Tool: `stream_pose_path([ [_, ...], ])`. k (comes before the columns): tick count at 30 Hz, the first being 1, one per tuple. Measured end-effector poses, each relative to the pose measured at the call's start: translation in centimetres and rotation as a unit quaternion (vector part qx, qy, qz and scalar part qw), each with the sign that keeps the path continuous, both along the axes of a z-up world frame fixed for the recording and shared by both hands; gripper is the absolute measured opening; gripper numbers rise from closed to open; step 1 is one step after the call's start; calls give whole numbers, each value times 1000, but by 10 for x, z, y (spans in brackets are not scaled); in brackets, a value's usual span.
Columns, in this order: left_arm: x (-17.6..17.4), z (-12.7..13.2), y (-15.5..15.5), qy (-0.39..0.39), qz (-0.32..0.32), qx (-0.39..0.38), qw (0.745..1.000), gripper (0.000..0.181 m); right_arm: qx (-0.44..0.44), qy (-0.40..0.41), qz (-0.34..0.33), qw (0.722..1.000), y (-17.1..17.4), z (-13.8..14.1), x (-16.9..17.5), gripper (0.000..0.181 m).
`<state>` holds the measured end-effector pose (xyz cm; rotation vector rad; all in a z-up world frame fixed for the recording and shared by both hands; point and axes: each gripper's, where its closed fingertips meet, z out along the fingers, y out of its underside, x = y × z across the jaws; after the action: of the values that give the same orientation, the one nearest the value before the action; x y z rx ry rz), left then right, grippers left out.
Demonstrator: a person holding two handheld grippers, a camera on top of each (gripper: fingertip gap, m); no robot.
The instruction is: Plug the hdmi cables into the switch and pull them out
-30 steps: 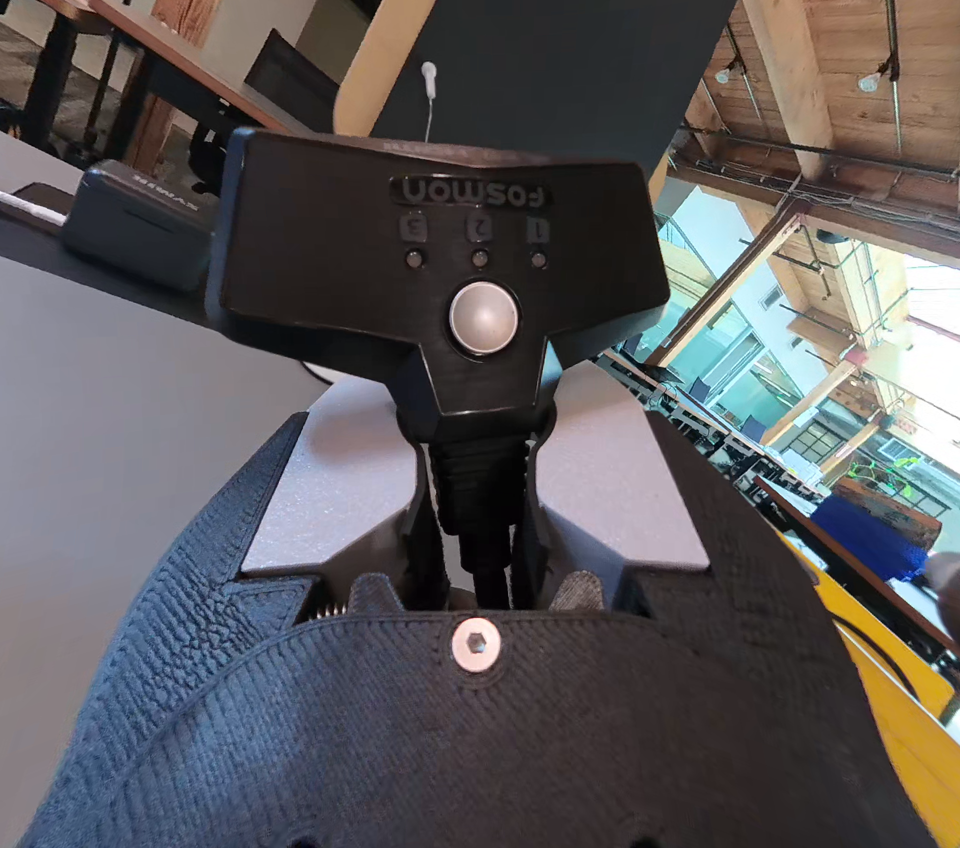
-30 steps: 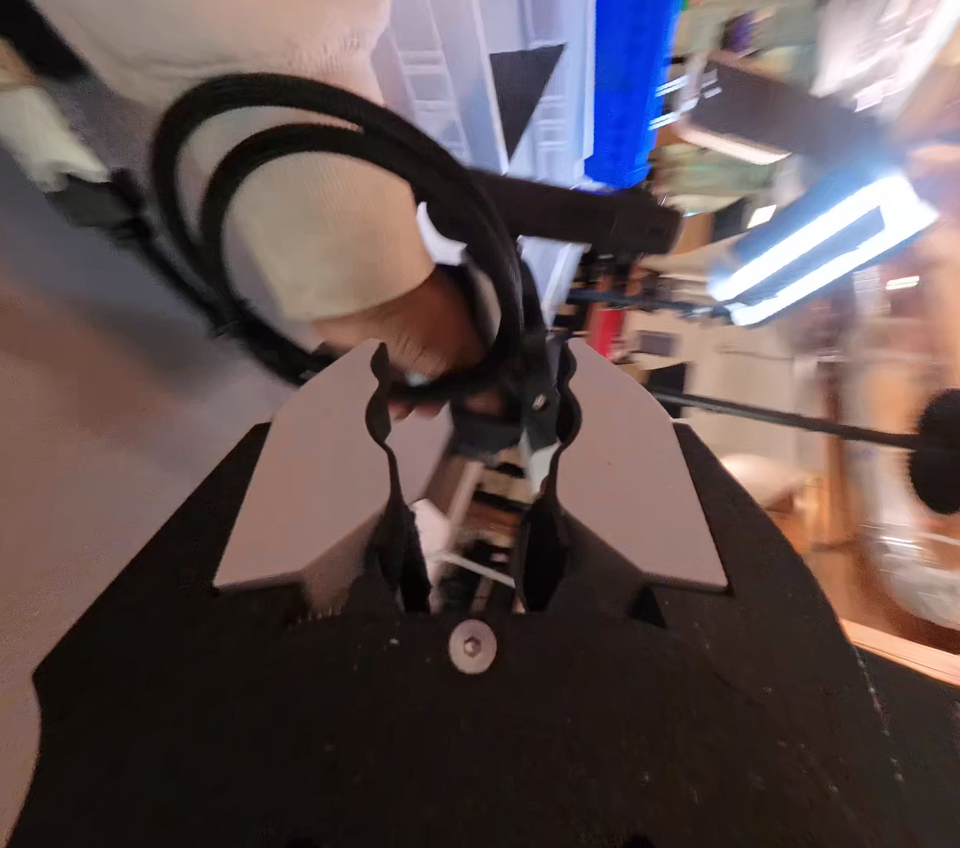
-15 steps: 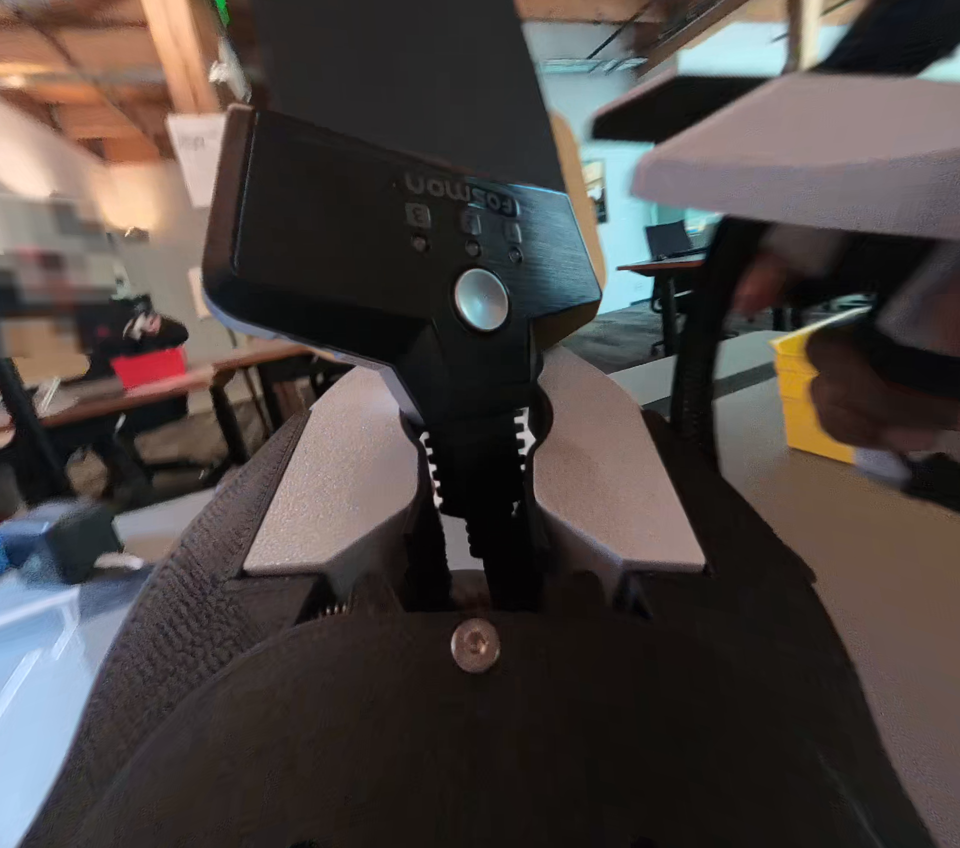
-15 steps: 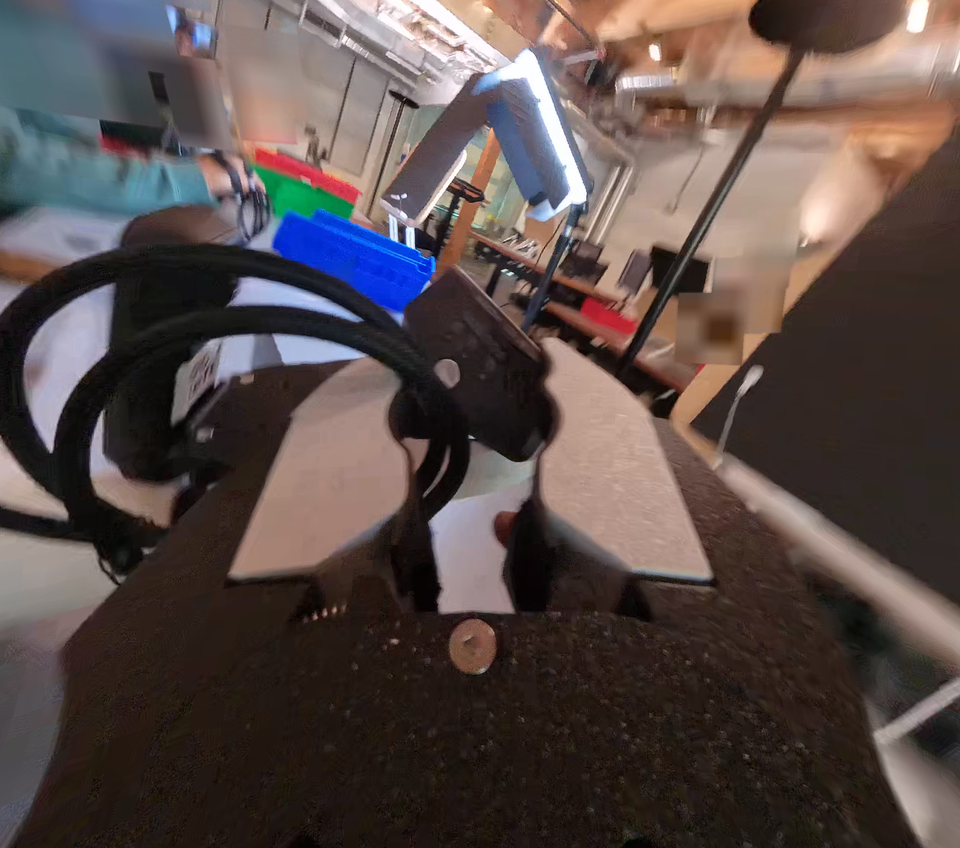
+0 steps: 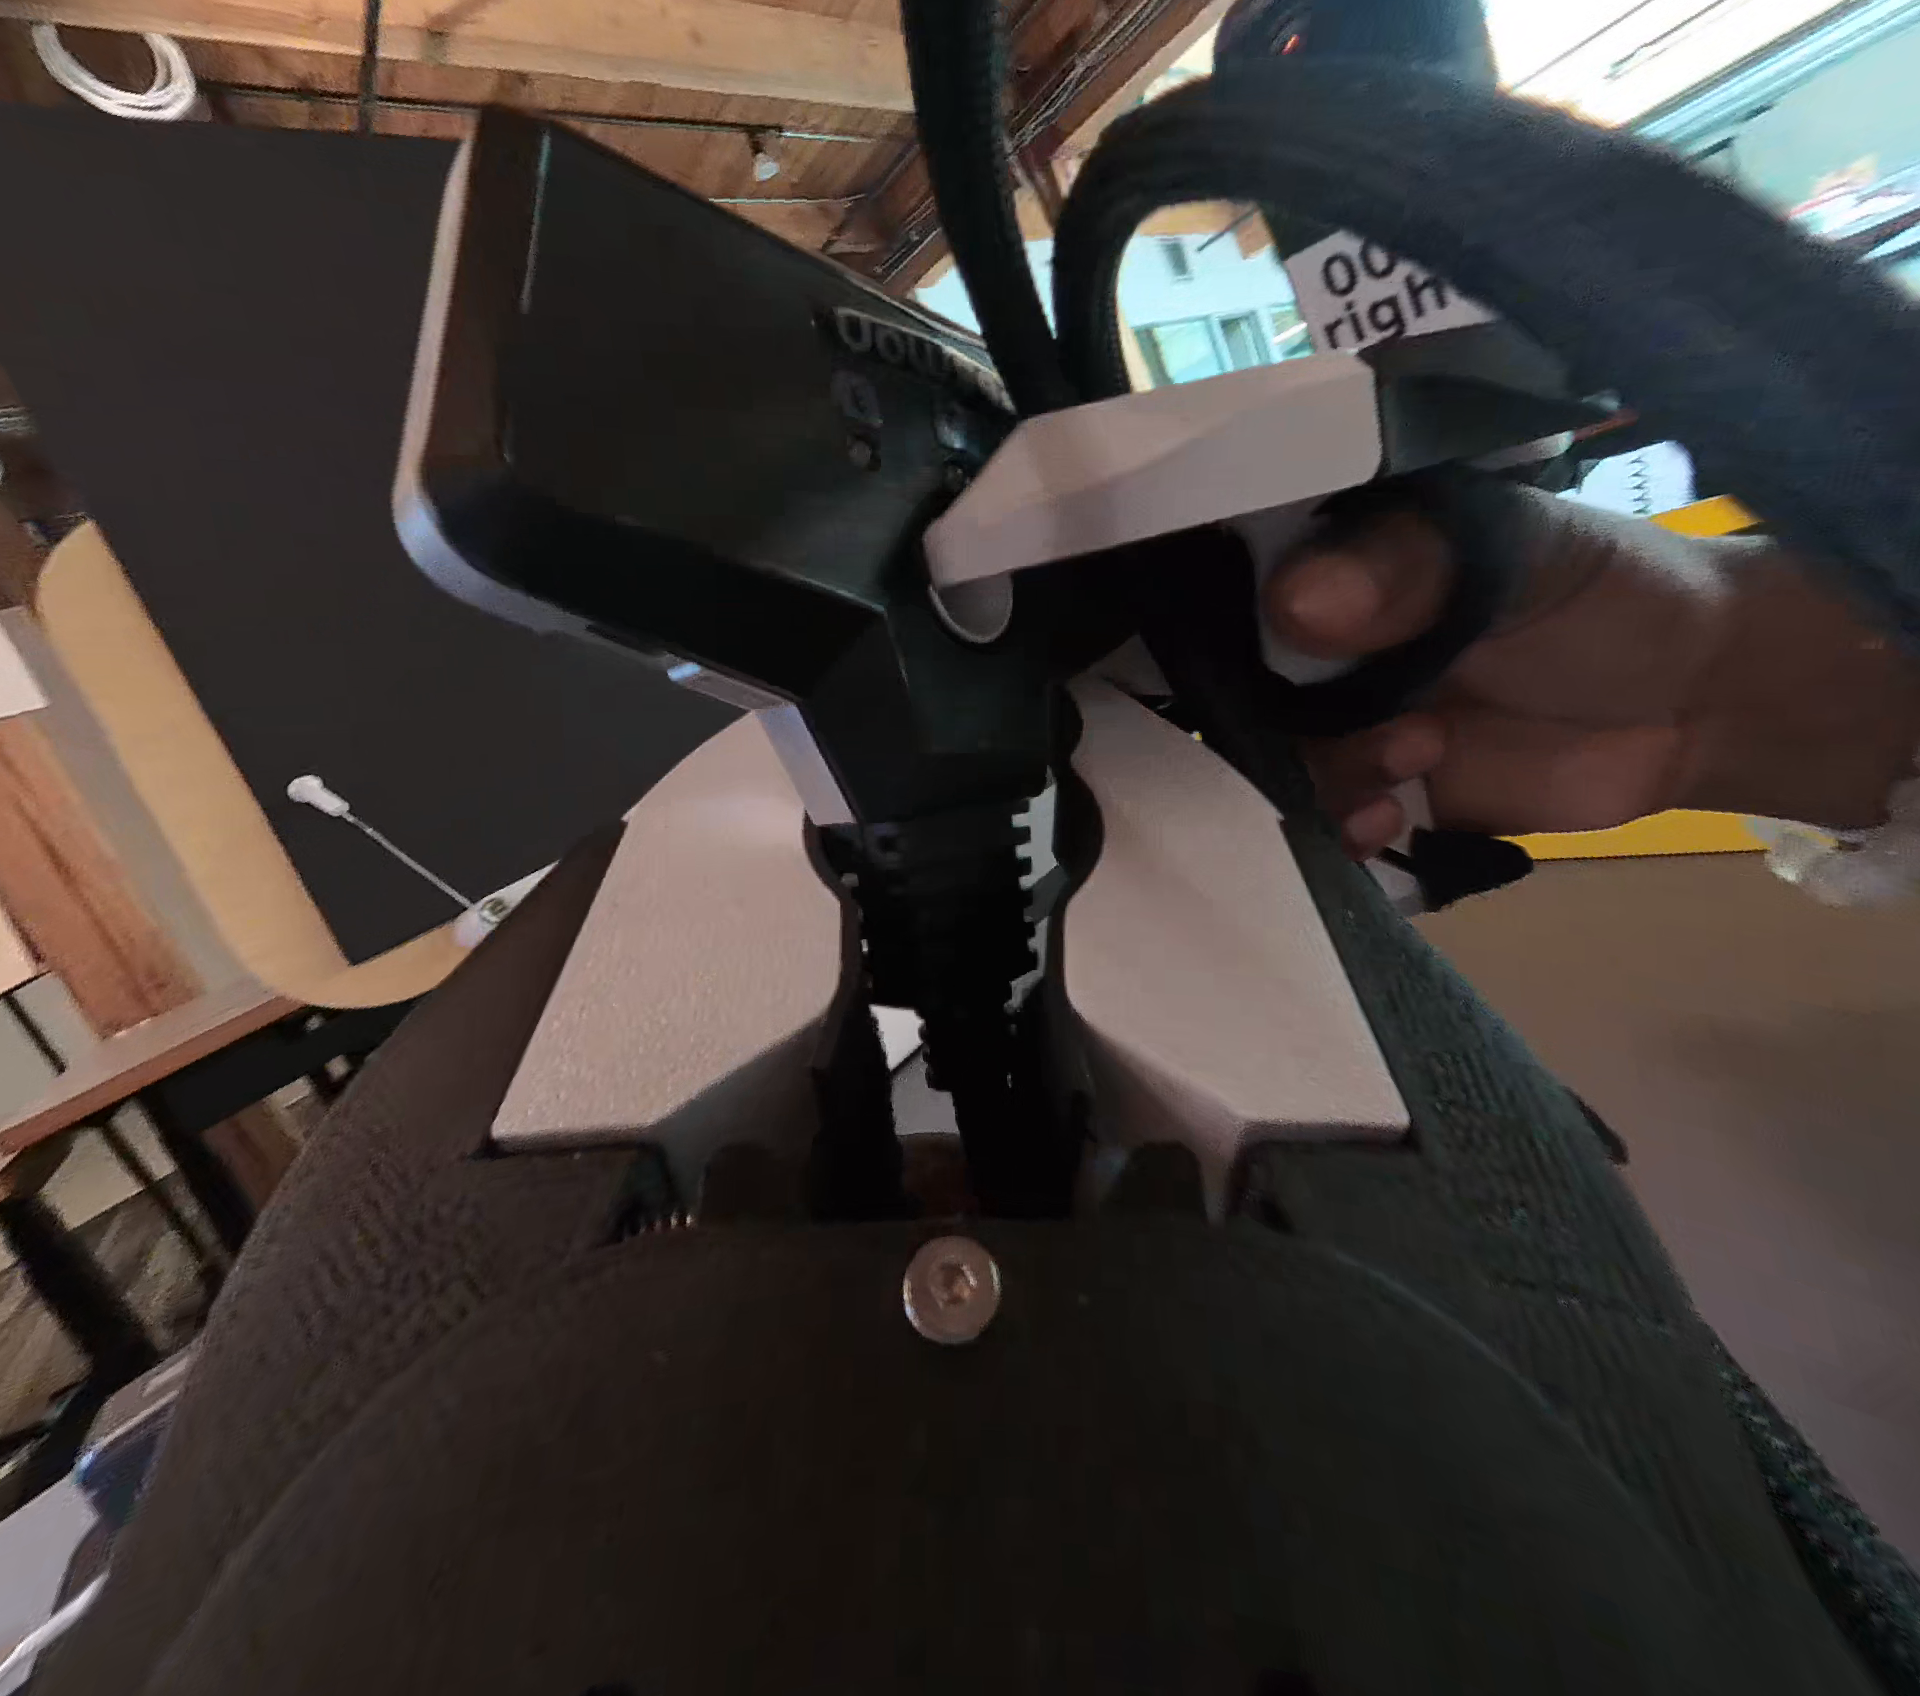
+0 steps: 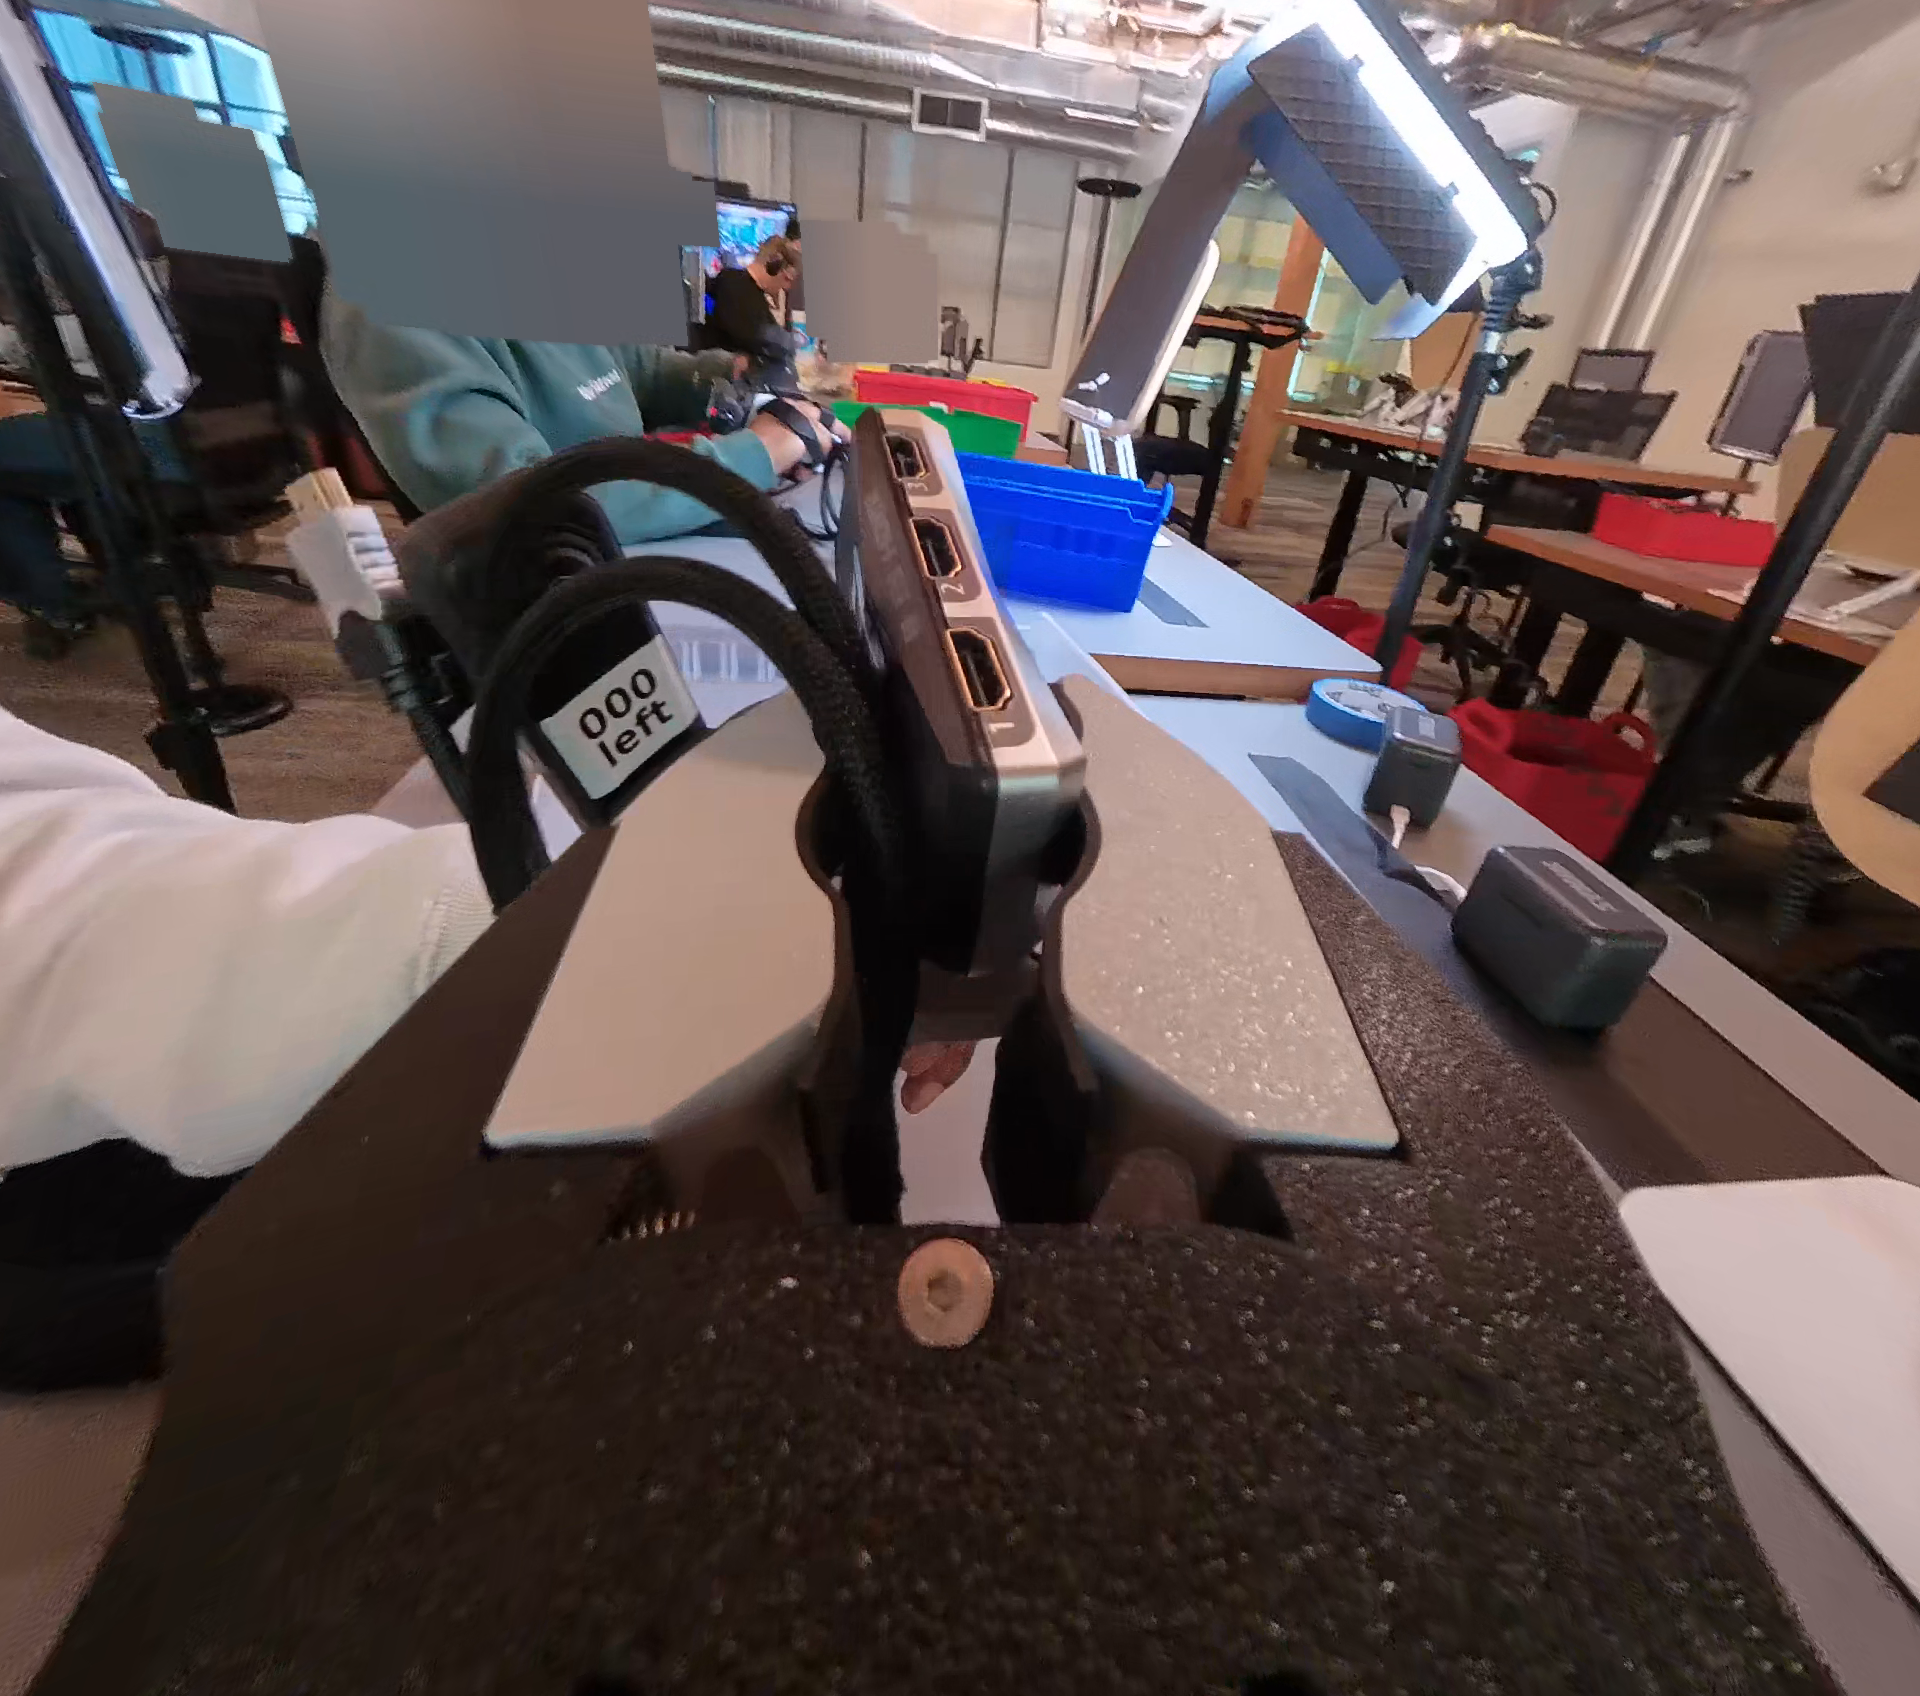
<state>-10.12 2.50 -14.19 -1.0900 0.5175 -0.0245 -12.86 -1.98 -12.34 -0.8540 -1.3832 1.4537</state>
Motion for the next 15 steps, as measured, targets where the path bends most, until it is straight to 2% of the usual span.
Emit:
stream_pose_path([
  [5, -5, -1, -1, -23, -27, -22, 999, 45, -4, 12, 26, 1000, -1, 3, 6, 32],
  [7, -10, 7, -5, -70, -50, -11, 996, 59, 3, 21, 28, 999, 1, 7, 11, 33],
  [10, -16, 23, -18, -158, -117, 8, 980, 70, 3, 43, 23, 999, 10, 18, 20, 32],
  [15, -60, 40, -31, -274, -133, 54, 951, 69, 10, 68, -43, 997, 49, 44, 49, 32],
])
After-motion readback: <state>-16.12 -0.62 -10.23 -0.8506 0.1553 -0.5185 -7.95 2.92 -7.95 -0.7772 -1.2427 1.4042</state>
